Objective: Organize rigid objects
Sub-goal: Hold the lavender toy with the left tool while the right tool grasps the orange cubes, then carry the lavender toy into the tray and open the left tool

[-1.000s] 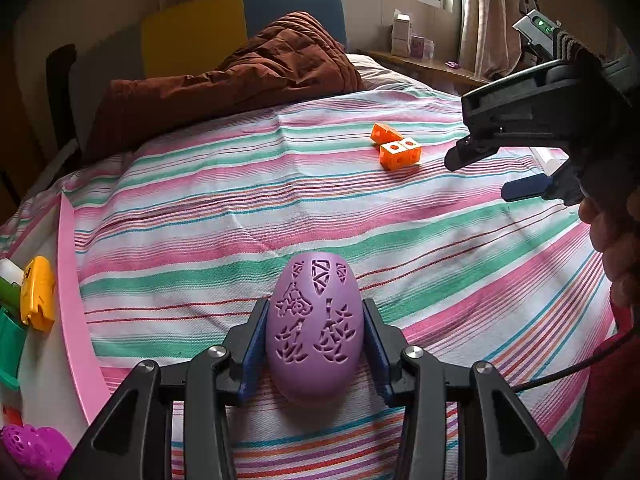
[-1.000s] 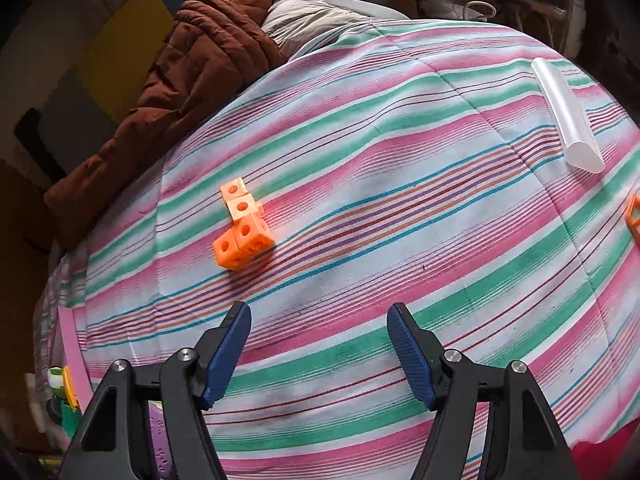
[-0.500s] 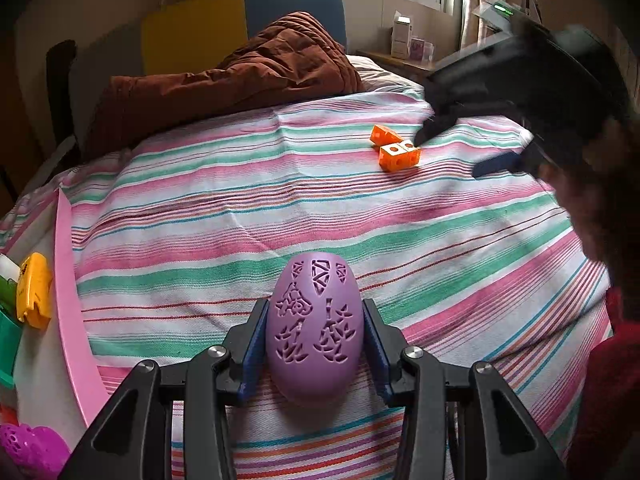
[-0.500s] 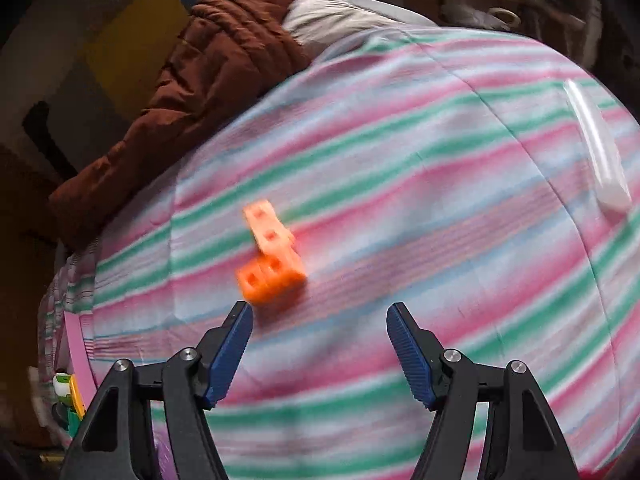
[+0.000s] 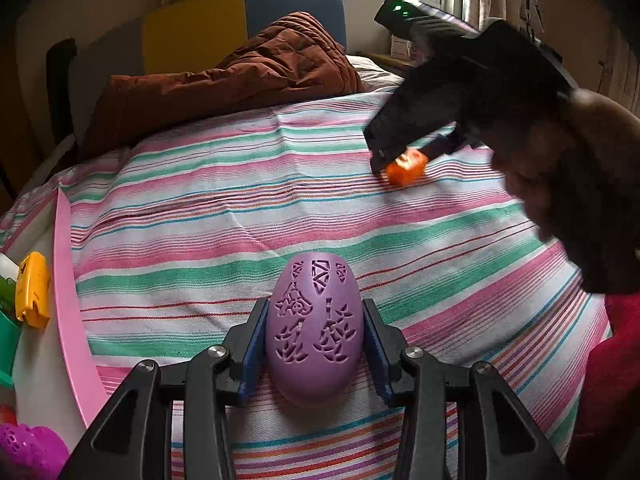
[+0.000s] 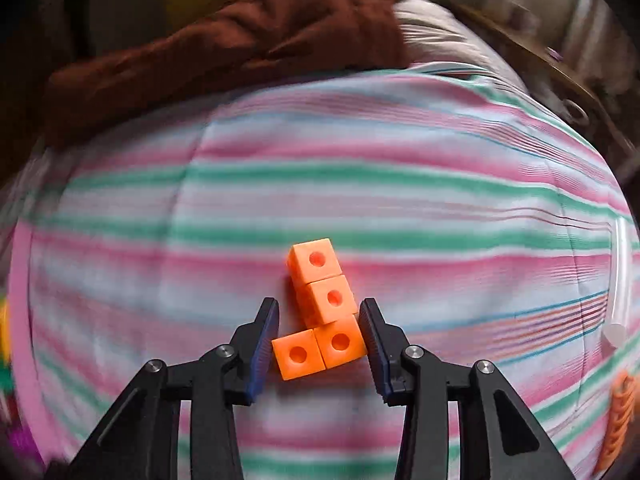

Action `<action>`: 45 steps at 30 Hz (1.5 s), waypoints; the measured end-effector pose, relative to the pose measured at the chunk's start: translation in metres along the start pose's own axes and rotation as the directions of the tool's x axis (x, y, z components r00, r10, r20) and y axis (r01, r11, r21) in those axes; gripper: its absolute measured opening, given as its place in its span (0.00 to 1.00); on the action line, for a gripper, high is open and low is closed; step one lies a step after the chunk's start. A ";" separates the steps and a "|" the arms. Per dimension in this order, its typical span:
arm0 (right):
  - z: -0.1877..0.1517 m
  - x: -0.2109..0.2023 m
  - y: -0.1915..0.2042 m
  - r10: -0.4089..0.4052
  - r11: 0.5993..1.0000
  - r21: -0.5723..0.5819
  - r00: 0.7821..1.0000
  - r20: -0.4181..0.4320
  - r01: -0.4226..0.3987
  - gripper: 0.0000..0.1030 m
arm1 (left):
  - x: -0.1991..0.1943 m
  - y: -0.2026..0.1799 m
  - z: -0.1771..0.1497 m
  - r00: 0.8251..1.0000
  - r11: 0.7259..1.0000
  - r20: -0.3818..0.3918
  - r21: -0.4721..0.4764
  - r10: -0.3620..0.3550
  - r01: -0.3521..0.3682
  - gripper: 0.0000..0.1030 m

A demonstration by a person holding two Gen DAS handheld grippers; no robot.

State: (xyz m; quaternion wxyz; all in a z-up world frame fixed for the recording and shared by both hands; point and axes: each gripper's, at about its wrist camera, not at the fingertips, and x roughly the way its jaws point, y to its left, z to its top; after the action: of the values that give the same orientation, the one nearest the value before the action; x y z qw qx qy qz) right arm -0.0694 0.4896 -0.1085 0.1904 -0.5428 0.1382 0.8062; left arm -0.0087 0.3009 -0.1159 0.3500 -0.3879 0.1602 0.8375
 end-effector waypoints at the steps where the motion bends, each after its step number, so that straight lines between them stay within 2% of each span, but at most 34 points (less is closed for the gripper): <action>1: -0.010 -0.004 0.004 0.015 0.999 -0.030 1.000 -0.012 -0.015 0.41 | 0.000 0.000 0.000 1.000 1.000 0.000 -0.001 -0.001 0.001 0.43; 6: -0.054 -0.020 0.021 0.087 0.988 -0.124 0.993 -0.085 -0.097 0.42 | 0.000 -0.003 -0.001 1.000 1.000 0.002 0.003 0.005 -0.005 0.43; 8: -0.065 -0.024 0.023 0.086 0.986 -0.139 0.994 -0.071 -0.095 0.42 | 0.001 -0.006 0.000 1.000 1.000 0.002 0.005 0.008 -0.008 0.43; 14: -0.075 -0.028 0.014 0.138 0.987 -0.085 0.990 -0.014 -0.139 0.47 | 0.004 -0.006 0.001 1.000 1.000 0.003 0.010 0.016 -0.016 0.43; 22: -0.075 -0.030 0.015 0.119 0.988 -0.096 0.993 -0.007 -0.119 0.48 | -0.002 0.002 -0.002 0.999 0.999 0.006 0.018 0.032 -0.032 0.44; 25: -0.074 -0.032 0.016 0.092 0.989 -0.114 0.996 0.005 -0.091 0.41 | -0.002 0.002 -0.002 0.999 0.999 0.007 0.020 0.035 -0.035 0.44; 31: -0.074 -0.032 0.024 0.060 0.983 -0.174 0.998 0.030 -0.053 0.40 | -0.003 0.002 -0.003 0.999 0.999 0.003 0.016 0.033 -0.033 0.43; 36: -0.075 -0.033 0.004 0.086 0.983 -0.163 0.996 0.032 -0.080 0.41 | -0.004 0.003 -0.002 1.000 1.000 -0.005 0.013 0.028 -0.028 0.43; 40: -0.081 -0.037 0.015 0.075 0.980 -0.187 0.996 0.043 -0.065 0.42 | -0.008 0.003 -0.001 1.000 1.000 -0.016 0.015 0.016 -0.015 0.43; 41: -0.070 -0.023 0.021 0.074 0.980 -0.191 0.996 0.045 -0.064 0.42 | -0.009 0.003 -0.001 1.000 1.000 -0.018 0.016 0.011 -0.011 0.43; 45: -0.066 -0.018 0.025 0.071 0.975 -0.215 0.996 0.060 -0.056 0.41 | -0.021 0.001 -0.004 1.000 1.000 -0.010 0.024 0.001 0.000 0.43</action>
State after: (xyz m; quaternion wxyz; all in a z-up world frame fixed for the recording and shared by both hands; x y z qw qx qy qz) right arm -0.0203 0.4362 -0.1158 0.1099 -0.5278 0.0618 0.8399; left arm 0.0023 0.2882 -0.1019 0.3537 -0.3875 0.1721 0.8337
